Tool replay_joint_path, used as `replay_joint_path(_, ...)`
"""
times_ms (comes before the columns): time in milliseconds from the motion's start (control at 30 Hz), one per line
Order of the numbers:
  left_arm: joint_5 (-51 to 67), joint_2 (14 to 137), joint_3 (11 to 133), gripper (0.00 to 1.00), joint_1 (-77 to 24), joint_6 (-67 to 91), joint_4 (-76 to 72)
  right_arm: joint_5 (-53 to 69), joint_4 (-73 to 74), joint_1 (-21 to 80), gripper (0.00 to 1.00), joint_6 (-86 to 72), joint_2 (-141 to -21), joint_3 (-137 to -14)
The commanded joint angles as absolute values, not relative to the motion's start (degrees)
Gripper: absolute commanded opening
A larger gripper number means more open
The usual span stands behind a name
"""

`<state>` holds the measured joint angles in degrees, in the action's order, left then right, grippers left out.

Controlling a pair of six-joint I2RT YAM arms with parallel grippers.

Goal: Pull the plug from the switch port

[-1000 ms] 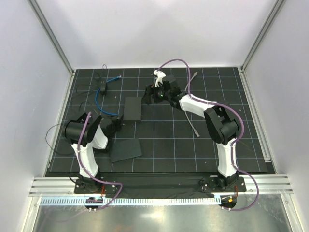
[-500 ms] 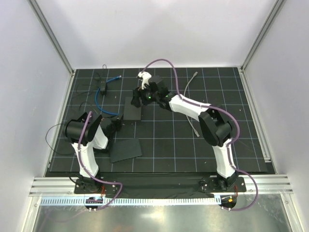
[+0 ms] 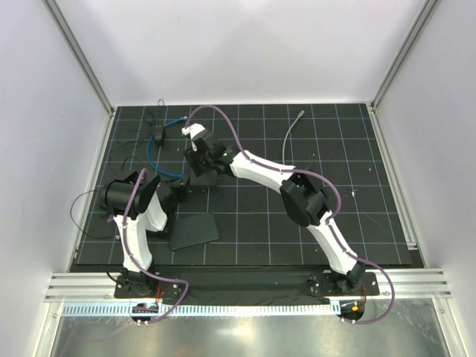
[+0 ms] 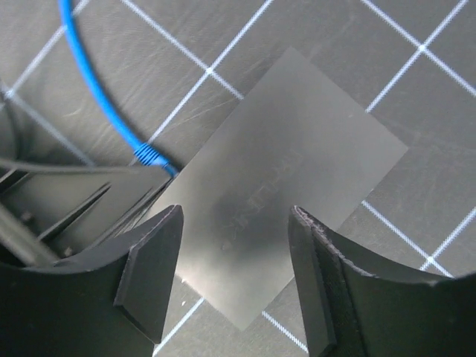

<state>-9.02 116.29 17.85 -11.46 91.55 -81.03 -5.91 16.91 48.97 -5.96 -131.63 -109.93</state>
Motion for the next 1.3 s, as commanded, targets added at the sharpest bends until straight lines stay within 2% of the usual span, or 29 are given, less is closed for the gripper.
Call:
replay_joint_path(0,-10.20,119.26,15.47,0.00,-11.07,88.77,-76.29,-14.49,21.52,50.71,0.66,-4.13,-134.02,-116.53)
replay_joint_path(133,-10.11,119.53,15.03,0.00,-11.07,88.24,-77.61,-17.40,22.41,52.03,0.76,-3.95,-136.40,-120.05)
replay_joint_path(433,-9.76,120.41,14.41,0.00,-11.07,88.24,-79.72,-19.43,21.10,53.61,0.85,-3.78,-140.45,-124.27)
replay_joint_path(700,-10.02,120.76,14.15,0.00,-11.07,88.33,-80.77,-21.18,23.81,54.40,0.86,-1.67,-144.67,-129.38)
replay_joint_path(1033,-10.02,121.38,14.41,0.00,-10.11,89.21,-82.09,-20.92,28.47,54.40,0.86,4.92,-144.76,-127.79)
replay_joint_path(1267,-10.72,119.89,14.33,0.00,-9.23,89.56,-82.35,-16.18,28.48,53.00,0.85,9.67,-141.60,-121.74)
